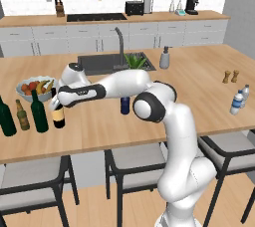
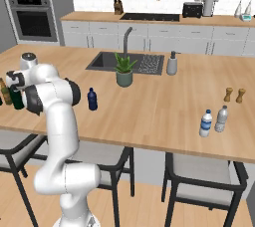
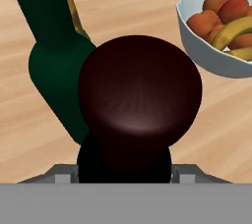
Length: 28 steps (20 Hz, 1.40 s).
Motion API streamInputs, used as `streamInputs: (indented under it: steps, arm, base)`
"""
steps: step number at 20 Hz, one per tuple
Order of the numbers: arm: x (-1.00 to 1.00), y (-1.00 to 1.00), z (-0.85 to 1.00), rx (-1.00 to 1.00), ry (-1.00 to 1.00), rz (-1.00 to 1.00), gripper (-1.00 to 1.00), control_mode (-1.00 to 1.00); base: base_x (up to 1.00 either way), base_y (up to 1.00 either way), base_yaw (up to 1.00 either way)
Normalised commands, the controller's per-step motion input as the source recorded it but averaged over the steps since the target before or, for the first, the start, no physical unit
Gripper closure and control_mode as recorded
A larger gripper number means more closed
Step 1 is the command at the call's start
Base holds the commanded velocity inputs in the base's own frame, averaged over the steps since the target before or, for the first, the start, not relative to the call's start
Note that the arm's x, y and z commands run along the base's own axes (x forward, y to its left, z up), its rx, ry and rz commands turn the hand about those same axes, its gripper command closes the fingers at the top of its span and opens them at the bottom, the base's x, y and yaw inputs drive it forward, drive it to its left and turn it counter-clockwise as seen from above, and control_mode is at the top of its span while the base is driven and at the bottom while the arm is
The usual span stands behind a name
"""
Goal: Move the plastic bottles in the middle to the plastics group, and the glass bottles in the middle to the glass group.
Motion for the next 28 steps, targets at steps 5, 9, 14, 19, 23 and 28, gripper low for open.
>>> streamInputs:
  steps: [5,9,14,19,23,28]
  arm:
    - [0.00,0.00,0.00,0.00,0.00,0.00,-1.00,-1.00]
    - [0.00,0.00,0.00,0.00,0.00,0.00,-1.00,-1.00]
    - [0.00,0.00,0.03,0.00,0.00,0.00,-1.00,-1.00]
    - [-0.27,-0.21,0.27,0.00,0.00,0.00,-1.00,-1.00]
    - [-0.39,-0.27,0.30,0.00,-0.01,0.00,-1.00,-1.00]
    - [-0.53,-0.51,0.18,0.02,0.00,-0.04,-1.00,-1.00]
  base:
    - [0.00,0.00,0.00]
    - [0.00,0.00,0.00]
    - [0.00,0.00,0.00]
    - [0.00,0.00,0.00]
    - [0.00,0.00,0.00]
    - [0.00,0.00,0.00]
